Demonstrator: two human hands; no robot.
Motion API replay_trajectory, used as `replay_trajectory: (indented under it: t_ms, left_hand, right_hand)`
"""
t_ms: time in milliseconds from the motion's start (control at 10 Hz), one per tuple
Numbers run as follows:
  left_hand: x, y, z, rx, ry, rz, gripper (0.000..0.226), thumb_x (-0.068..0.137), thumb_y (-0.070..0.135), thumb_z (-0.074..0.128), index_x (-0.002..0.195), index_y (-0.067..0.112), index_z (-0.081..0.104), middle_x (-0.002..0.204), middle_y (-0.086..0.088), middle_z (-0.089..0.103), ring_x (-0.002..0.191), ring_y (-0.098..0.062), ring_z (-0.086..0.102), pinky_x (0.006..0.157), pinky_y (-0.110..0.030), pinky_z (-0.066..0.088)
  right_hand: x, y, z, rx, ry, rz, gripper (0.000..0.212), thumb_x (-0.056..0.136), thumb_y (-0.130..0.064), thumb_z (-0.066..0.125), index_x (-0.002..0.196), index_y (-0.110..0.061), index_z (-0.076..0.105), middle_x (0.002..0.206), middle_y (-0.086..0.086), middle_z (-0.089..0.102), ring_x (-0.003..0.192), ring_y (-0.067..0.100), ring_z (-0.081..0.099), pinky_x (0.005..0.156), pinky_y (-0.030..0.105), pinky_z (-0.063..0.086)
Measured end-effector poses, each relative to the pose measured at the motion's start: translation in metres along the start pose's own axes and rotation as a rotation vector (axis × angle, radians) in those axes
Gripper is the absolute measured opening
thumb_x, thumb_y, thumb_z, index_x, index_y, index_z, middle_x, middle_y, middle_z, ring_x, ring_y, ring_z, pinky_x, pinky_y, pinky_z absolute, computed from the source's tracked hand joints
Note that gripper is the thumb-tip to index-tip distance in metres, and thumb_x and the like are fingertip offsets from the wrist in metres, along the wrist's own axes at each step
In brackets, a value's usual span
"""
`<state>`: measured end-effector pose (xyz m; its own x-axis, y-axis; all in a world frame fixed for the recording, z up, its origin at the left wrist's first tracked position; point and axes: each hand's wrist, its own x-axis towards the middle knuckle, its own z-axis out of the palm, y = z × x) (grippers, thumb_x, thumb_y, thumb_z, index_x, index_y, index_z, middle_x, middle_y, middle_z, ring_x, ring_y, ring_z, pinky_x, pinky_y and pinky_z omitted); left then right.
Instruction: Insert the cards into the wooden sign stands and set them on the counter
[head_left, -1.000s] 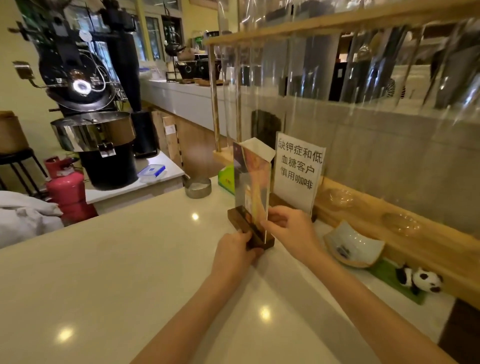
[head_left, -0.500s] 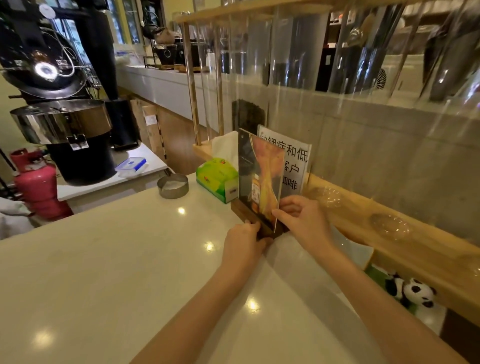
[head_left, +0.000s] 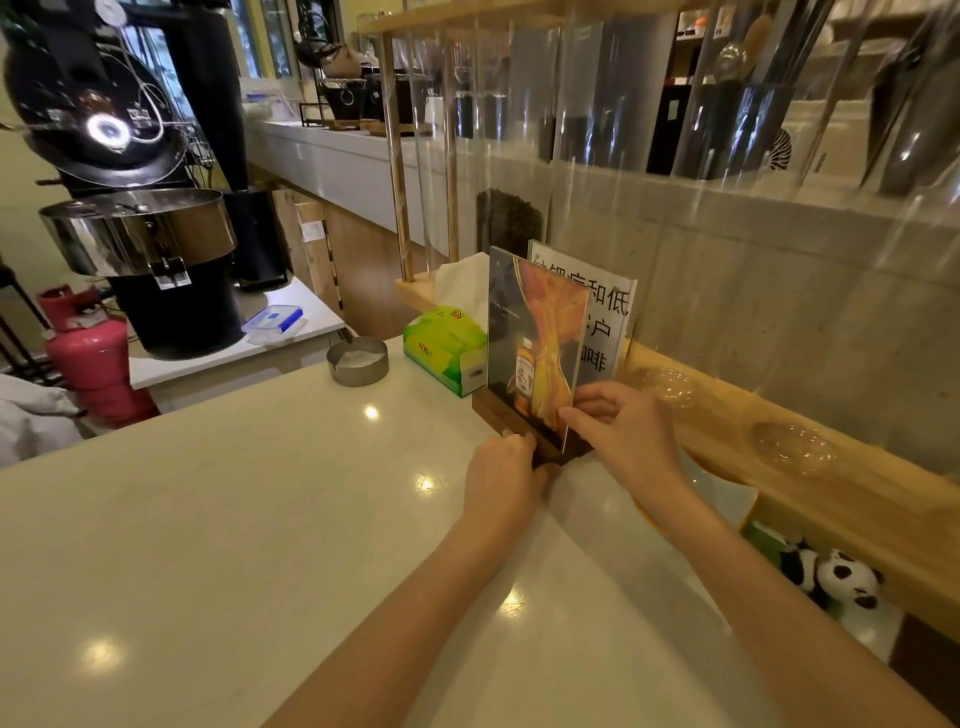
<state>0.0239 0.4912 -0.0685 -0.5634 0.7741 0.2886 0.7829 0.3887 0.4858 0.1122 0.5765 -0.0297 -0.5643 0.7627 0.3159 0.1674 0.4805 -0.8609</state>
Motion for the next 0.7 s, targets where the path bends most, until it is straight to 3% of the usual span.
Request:
replay_trajectory:
  t_ms: [300,500,600,700]
  left_hand:
    - [-0.002,0.003,0.002,0.037,-0.039,-0.024,0.028,0.087,0.027,0.055,0.109,0.01,0.06,0.105,-0.013,0.064,0.092,-0.028,0.059,0.076,-0.033,0.048]
    - [-0.011,0.0,-0.019,-0.253,-0.097,-0.047,0.029,0.082,0.019,0.06,0.111,0.017,0.06,0.111,-0.006,0.067,0.099,-0.02,0.061,0.087,-0.032,0.053]
    - [-0.021,-0.004,-0.041,-0.272,-0.098,-0.061,0.049,0.079,0.024,0.067,0.125,0.021,0.049,0.123,-0.001,0.058,0.107,-0.014,0.055,0.085,-0.026,0.046]
    - [-0.029,-0.014,-0.061,-0.275,0.008,-0.087,0.067,0.075,0.033,0.071,0.133,0.021,0.04,0.132,-0.006,0.054,0.114,-0.02,0.054,0.095,-0.034,0.047]
  right_hand:
    - [-0.001,0.003,-0.002,0.001,0.008,-0.008,0.014,0.075,-0.014,0.07,0.089,-0.015,0.068,0.076,-0.005,0.066,0.076,0.004,0.063,0.065,0.018,0.05]
    - [-0.009,-0.003,0.007,0.026,0.169,-0.063,0.022,0.074,-0.017,0.072,0.091,-0.011,0.061,0.075,-0.008,0.06,0.07,0.003,0.057,0.061,0.015,0.046]
    - [-0.019,-0.011,0.013,0.066,0.229,-0.128,0.019,0.075,-0.018,0.071,0.089,-0.014,0.057,0.073,-0.01,0.056,0.066,0.004,0.053,0.056,0.012,0.046]
    - [-0.026,-0.023,0.024,0.107,0.177,-0.166,0.015,0.078,-0.015,0.068,0.088,-0.016,0.057,0.074,-0.011,0.057,0.067,0.005,0.055,0.06,0.012,0.047]
